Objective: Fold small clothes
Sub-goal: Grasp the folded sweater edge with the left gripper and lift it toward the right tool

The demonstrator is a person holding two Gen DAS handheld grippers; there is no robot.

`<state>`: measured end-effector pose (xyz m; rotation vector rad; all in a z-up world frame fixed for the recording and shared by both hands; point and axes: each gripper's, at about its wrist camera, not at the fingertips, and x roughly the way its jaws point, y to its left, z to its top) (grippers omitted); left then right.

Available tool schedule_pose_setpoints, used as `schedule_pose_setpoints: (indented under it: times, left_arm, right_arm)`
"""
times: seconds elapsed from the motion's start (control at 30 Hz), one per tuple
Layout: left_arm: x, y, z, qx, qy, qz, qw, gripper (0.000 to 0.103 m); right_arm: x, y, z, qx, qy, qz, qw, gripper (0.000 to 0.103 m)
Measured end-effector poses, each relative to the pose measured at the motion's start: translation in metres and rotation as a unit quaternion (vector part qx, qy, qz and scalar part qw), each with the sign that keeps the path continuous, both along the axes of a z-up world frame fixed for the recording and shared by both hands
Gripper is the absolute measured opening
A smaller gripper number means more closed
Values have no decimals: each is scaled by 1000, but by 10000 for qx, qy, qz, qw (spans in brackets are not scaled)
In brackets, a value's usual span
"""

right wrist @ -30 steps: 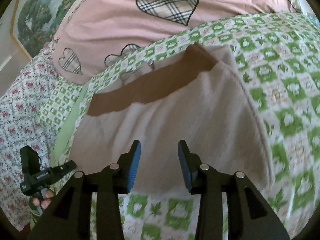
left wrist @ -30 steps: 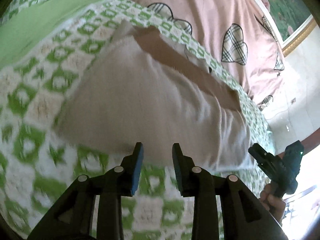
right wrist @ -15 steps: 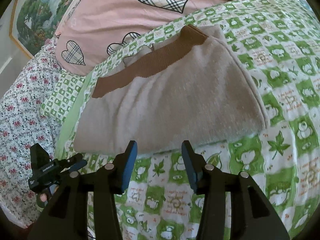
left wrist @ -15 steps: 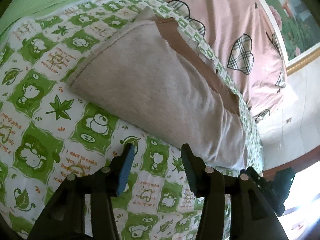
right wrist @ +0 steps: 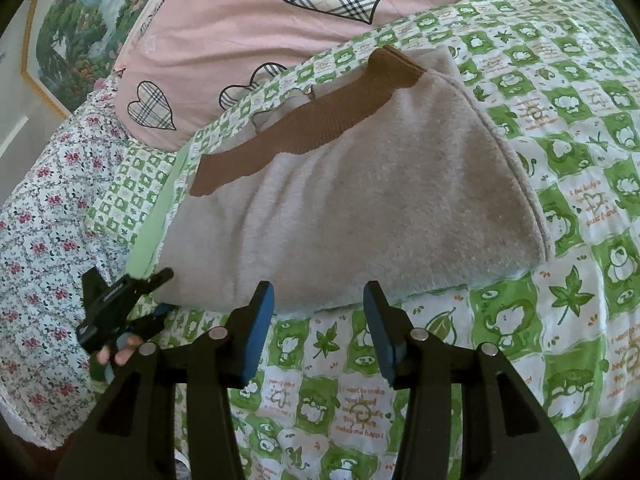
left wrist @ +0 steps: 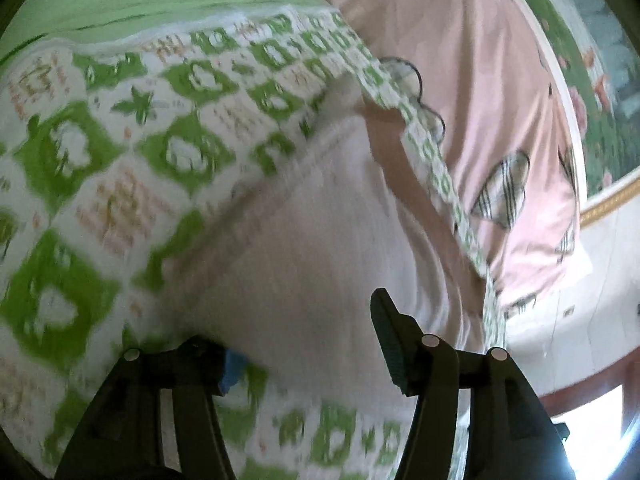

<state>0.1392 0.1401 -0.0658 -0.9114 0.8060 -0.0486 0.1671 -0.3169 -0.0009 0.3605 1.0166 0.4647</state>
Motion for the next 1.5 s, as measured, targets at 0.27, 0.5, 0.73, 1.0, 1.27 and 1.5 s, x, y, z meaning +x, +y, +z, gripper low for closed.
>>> schedule_pose_setpoints:
  times: [0.27, 0.5, 0.73, 1.0, 1.27, 1.5]
  left_arm:
    - [32, -7, 17, 408, -261, 76, 9988, 8]
    - [34, -70, 81, 1072, -1113, -814, 9846, 7]
    - [47, -166, 96, 1505, -1290, -1954, 9605, 7]
    - [53, -202, 69, 1494, -1065, -2366, 9541, 7]
    - [49, -203, 71, 1818, -1067, -2495, 9452, 7]
    - [49, -231, 97, 1852, -1359, -2721, 9344, 7]
  right_arm:
    - [11, -5, -4, 38, -35, -21, 10000, 48]
    - [28, -17, 6, 260, -142, 35, 9996, 48]
    - [66, -29, 15, 820, 141, 212, 9963, 48]
    - [123, 22, 6, 1363, 693, 932, 9838, 65]
    - [189, 98, -25, 1599, 1186, 1178, 9729, 57]
    - [200, 95, 23, 964, 319, 1384, 9852, 17]
